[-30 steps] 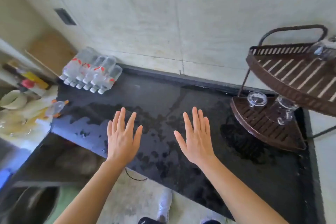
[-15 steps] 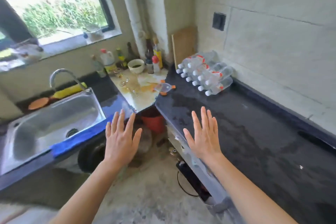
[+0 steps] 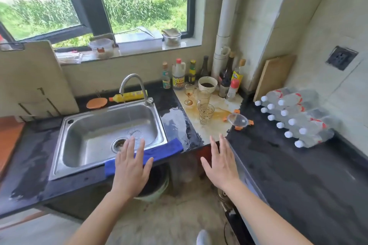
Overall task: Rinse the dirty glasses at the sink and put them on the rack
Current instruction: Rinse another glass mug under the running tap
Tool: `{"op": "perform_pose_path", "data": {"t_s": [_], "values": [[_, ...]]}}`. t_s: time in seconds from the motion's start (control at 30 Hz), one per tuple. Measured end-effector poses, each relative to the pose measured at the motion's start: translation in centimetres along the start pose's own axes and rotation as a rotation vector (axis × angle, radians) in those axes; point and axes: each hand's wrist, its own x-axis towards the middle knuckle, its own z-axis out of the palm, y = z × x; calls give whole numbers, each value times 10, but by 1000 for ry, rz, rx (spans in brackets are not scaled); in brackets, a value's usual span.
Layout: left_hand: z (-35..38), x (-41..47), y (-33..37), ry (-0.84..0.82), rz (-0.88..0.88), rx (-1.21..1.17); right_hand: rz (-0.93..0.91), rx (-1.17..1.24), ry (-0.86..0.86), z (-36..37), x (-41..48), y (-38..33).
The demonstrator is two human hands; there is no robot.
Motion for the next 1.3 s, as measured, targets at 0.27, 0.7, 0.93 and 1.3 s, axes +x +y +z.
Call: {"op": "perform_pose_path", "data": {"t_s": [0.27,0.7,0.93,1.3], "values": [[45,105,-29,-138,15,20,133,148,-54,37,128,5],[127,279,-32,-433,16,53,359,261,-198,75,313,48],[129,294,-67,-578,-23,0,325,260,-243,77,329,32],[64,306,-176,-494,142,-325,205,813,-189,89,326,-182]]}}
